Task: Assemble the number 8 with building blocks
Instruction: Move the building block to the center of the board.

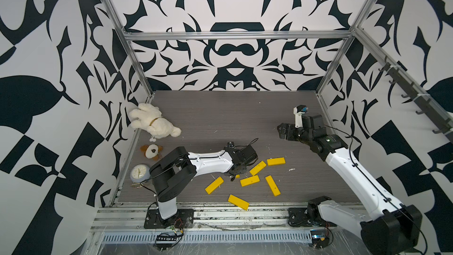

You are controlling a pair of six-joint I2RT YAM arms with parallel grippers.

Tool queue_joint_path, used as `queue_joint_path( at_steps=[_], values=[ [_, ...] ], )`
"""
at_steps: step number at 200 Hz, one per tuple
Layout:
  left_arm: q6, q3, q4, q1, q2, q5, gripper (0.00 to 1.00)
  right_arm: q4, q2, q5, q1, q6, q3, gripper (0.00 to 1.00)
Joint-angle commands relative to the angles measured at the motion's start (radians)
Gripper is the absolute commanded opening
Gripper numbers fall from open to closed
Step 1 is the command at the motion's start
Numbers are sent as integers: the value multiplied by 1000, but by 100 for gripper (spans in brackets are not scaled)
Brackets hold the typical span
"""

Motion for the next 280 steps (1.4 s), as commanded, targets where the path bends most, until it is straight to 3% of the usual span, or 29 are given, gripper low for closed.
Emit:
queue_joint_path(
  at_steps=[1,46,80,88,104,139,165,173,197,211,250,280],
  values=[
    [30,-29,-5,49,15,9,27,-5,1,24,6,-15,29,92],
    [168,1,-50,127,8,6,23,-26,17,26,31,3,22,90],
    [262,4,-100,166,-8,7,22,-146,123,139,225,-26,121,87],
    [282,-6,-91,179,-15,17,22,-176,149,146,250,-34,141,83],
    [319,-16,-77,211,-23,31,22,-193,176,108,254,-28,143,81],
    [389,-13,-55,245,-19,40,21,-181,171,-144,251,36,105,83],
    [409,-16,-35,248,-9,51,21,-282,162,-105,248,52,107,82],
    [410,-19,-28,248,-7,56,22,-323,162,-149,209,109,116,83],
    [417,-31,1,254,-4,87,31,-274,164,-462,74,415,5,76],
    [418,-36,10,256,-5,94,46,-197,127,-450,100,534,-89,72],
    [417,-59,23,257,-60,75,72,-381,71,-206,97,429,-6,72],
    [450,-41,-17,258,-131,59,89,-500,162,-249,98,271,273,71]
  ],
)
